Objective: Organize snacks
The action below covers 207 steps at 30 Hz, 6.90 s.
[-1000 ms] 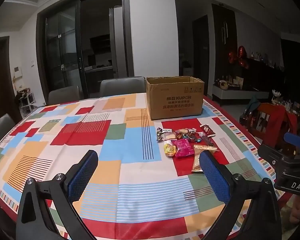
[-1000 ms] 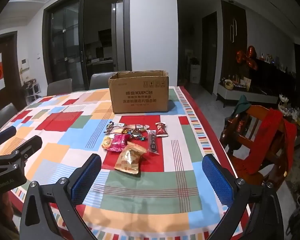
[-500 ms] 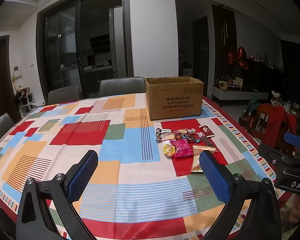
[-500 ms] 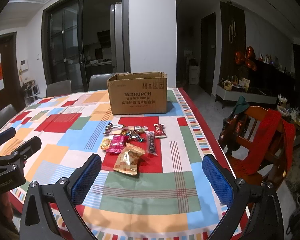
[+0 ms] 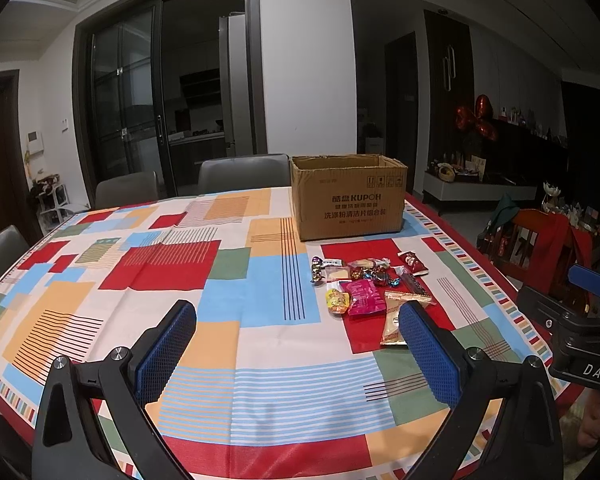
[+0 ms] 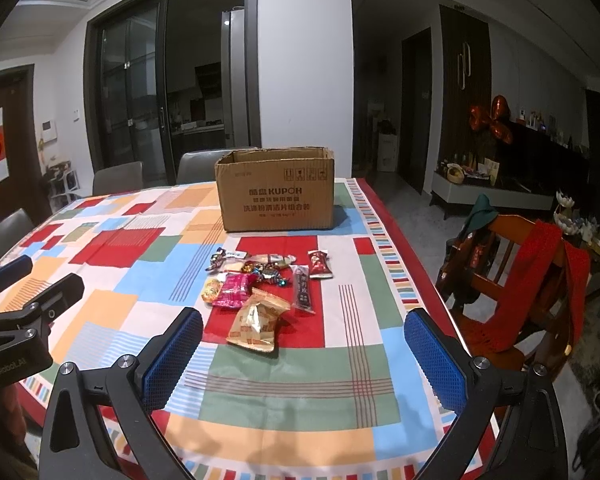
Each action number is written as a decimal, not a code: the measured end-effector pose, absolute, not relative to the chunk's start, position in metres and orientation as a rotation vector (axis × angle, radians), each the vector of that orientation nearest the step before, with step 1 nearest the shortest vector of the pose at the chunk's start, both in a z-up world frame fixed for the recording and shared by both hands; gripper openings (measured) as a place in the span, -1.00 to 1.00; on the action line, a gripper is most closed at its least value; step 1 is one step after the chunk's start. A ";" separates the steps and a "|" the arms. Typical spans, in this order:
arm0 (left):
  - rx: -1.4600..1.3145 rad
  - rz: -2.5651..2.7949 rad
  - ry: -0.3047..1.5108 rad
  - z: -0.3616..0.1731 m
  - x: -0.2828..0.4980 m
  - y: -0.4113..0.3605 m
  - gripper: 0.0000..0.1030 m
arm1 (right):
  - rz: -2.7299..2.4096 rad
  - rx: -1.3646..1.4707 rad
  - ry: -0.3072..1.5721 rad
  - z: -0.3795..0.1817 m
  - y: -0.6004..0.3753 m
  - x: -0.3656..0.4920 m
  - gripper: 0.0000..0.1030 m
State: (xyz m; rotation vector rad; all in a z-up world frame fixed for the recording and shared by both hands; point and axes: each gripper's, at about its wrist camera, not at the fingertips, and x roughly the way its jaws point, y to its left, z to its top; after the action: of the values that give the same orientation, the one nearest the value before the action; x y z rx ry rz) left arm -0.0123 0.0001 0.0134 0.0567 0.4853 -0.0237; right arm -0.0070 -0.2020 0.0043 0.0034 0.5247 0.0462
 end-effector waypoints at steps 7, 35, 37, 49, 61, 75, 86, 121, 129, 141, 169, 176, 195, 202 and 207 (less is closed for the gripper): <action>0.055 -0.024 0.485 0.012 -0.012 0.001 1.00 | 0.047 0.002 0.522 0.004 -0.202 -0.007 0.98; 0.051 -0.025 0.487 0.013 -0.013 0.002 1.00 | 0.047 0.000 0.518 0.007 -0.205 -0.008 0.98; 0.051 -0.027 0.485 0.012 -0.012 0.002 1.00 | 0.049 0.000 0.520 0.009 -0.206 -0.007 0.98; 0.054 -0.026 0.501 0.012 -0.005 -0.001 1.00 | 0.095 -0.004 0.561 0.000 -0.200 0.011 0.98; 0.072 -0.119 0.562 -0.006 0.041 0.003 0.79 | 0.151 0.007 0.600 -0.021 -0.182 0.053 0.98; 0.040 -0.205 0.694 -0.039 0.119 0.003 0.45 | 0.206 0.093 0.732 -0.061 -0.175 0.109 0.75; -0.002 -0.246 0.836 -0.082 0.162 -0.008 0.14 | 0.219 0.201 0.870 -0.096 -0.184 0.140 0.42; -0.086 -0.279 0.974 -0.118 0.206 -0.025 -0.56 | 0.283 0.270 0.940 -0.118 -0.184 0.165 -0.12; -0.078 -0.267 0.944 -0.102 0.188 -0.020 -0.57 | 0.291 0.243 0.898 -0.105 -0.182 0.157 -0.12; -0.073 -0.298 0.834 -0.051 0.160 -0.023 -0.57 | 0.264 0.191 0.747 -0.061 -0.195 0.142 -0.12; 0.034 -0.289 0.643 0.070 0.242 -0.042 -0.57 | 0.319 0.113 0.509 0.056 -0.215 0.236 -0.12; 0.017 -0.283 0.639 0.079 0.282 -0.041 -0.57 | 0.348 0.095 0.499 0.067 -0.211 0.273 -0.12; -0.027 -0.298 0.658 0.075 0.386 -0.042 -0.57 | 0.382 0.111 0.510 0.057 -0.200 0.364 -0.11; -0.012 -0.260 0.703 0.059 0.410 -0.049 -0.41 | 0.385 0.111 0.577 0.046 -0.200 0.387 -0.04; 0.000 -0.222 0.687 0.058 0.399 -0.049 -0.02 | 0.347 0.119 0.604 0.042 -0.209 0.390 0.25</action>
State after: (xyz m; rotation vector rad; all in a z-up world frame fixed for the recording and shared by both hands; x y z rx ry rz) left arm 0.3988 -0.0494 0.0578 -0.0003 0.6868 -0.2217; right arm 0.3896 -0.2090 0.0423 0.1189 0.6039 0.3467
